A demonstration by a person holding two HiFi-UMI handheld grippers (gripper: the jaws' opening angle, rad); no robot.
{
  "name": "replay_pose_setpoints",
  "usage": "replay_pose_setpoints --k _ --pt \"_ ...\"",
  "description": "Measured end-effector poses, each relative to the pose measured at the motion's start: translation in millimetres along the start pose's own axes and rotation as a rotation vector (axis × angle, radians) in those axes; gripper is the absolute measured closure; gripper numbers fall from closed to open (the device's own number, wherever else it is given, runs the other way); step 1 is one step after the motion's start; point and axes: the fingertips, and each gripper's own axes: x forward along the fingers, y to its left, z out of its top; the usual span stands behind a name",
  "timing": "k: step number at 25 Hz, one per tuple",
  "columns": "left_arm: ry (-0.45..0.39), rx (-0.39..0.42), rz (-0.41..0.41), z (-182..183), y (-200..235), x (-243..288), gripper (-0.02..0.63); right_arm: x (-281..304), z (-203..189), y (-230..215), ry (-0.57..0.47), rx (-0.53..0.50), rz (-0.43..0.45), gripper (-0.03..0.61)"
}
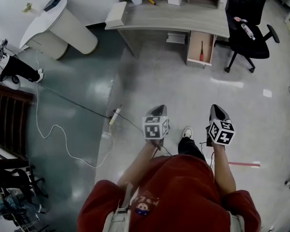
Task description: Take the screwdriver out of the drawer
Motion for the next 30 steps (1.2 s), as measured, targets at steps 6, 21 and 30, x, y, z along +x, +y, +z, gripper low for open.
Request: replay_pose_setpoints --k 6,21,30 --pt "-0.015 0.017 0.014 46.5 -18.5 42.3 0.615 28.3 41.6 -44.9 -0.012 -0.001 0.008 0.578" --pt "-0.011 0.011 0.01 103.5 -25.2 112.9 0.615 91.2 85.0 -84.0 0.023 -0.017 0.007 0.578" --pt "-0.001 0.005 -0.026 147.7 24.6 174.7 0.615 170.6 115.5 -68.4 0.038 -0.024 -0.02 0.578"
